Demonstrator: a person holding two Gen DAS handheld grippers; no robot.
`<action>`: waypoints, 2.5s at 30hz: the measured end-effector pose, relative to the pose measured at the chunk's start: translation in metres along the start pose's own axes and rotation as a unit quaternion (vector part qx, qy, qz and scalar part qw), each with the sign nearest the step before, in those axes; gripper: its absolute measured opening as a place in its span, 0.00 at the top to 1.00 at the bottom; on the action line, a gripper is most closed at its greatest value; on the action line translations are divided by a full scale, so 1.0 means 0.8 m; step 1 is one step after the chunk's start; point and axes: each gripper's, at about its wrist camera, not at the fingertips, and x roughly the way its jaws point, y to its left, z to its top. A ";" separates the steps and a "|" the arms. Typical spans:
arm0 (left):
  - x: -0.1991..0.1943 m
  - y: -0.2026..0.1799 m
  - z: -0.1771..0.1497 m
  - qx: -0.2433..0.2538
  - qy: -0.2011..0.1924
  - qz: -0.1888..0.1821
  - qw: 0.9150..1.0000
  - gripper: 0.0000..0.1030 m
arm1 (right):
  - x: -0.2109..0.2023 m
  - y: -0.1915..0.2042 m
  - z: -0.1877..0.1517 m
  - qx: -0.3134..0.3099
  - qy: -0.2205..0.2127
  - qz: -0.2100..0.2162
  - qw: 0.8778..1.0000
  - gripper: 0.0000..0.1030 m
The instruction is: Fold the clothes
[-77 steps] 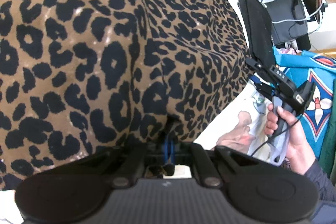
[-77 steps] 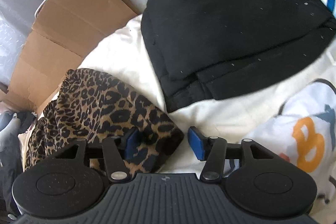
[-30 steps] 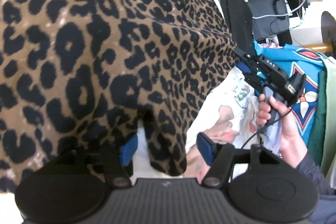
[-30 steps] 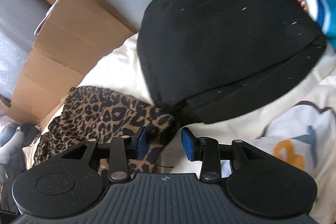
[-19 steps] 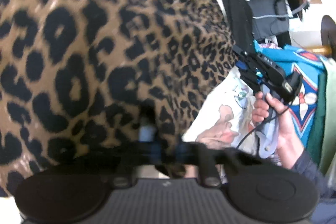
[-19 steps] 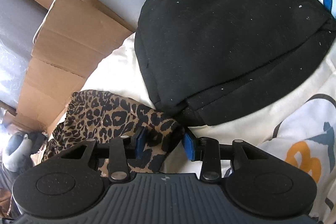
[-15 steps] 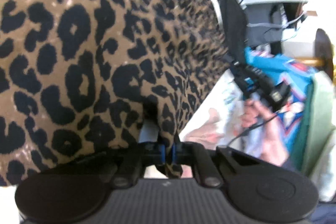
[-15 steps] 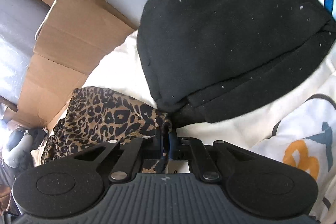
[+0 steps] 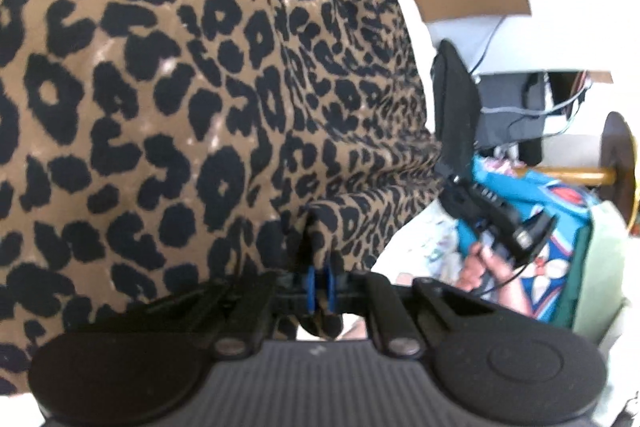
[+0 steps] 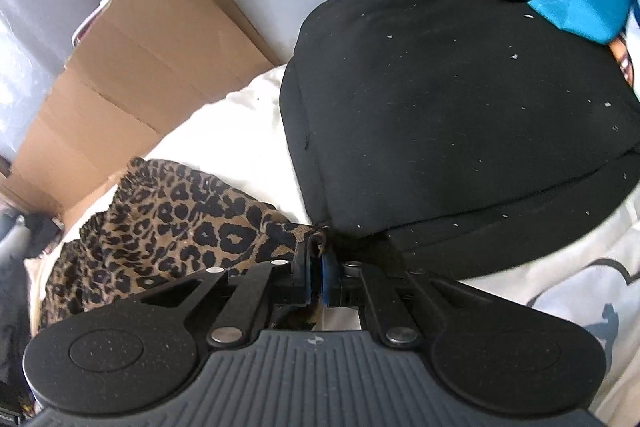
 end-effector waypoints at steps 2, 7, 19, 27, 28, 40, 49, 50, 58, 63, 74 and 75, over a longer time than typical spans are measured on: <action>-0.001 -0.002 -0.003 0.008 0.009 0.009 1.000 0.76 | 0.004 0.000 0.001 -0.004 0.001 -0.001 1.000 0.96; -0.005 -0.018 -0.023 0.073 0.012 0.030 0.997 0.60 | 0.007 0.002 0.005 -0.018 -0.002 -0.004 1.000 0.95; 0.017 -0.070 -0.084 0.260 0.024 0.107 0.959 0.48 | 0.007 0.009 0.013 -0.015 -0.006 -0.013 1.000 0.96; 0.039 -0.085 -0.098 0.325 0.010 0.168 0.931 0.56 | 0.006 0.008 0.012 -0.014 -0.006 -0.010 1.000 0.96; 0.038 -0.087 -0.095 0.325 0.009 0.177 0.929 0.68 | 0.006 0.008 0.012 -0.013 -0.007 -0.009 1.000 0.96; -0.003 -0.120 -0.029 0.260 0.043 0.185 0.947 0.94 | -0.014 -0.004 0.005 0.024 -0.036 0.020 0.999 0.96; -0.024 -0.119 -0.044 0.124 -0.053 0.192 0.972 0.93 | -0.029 -0.017 -0.007 0.055 -0.046 0.034 0.997 0.96; -0.024 -0.115 -0.047 0.106 -0.071 0.195 0.973 0.93 | -0.028 -0.020 -0.010 0.062 -0.047 0.036 0.996 0.96; -0.008 -0.101 -0.078 0.008 -0.178 0.210 0.961 0.91 | -0.033 -0.034 -0.020 0.089 -0.047 0.050 0.994 0.96; -0.008 -0.111 -0.094 -0.006 -0.209 0.216 0.954 0.95 | -0.038 -0.037 -0.023 0.095 -0.049 0.057 0.993 0.97; -0.022 -0.148 -0.123 0.067 -0.178 0.296 0.936 0.96 | -0.060 -0.043 -0.023 0.097 -0.072 0.038 0.992 0.99; -0.021 -0.146 -0.126 0.069 -0.173 0.301 0.935 0.96 | -0.063 -0.044 -0.022 0.098 -0.076 0.034 0.992 1.00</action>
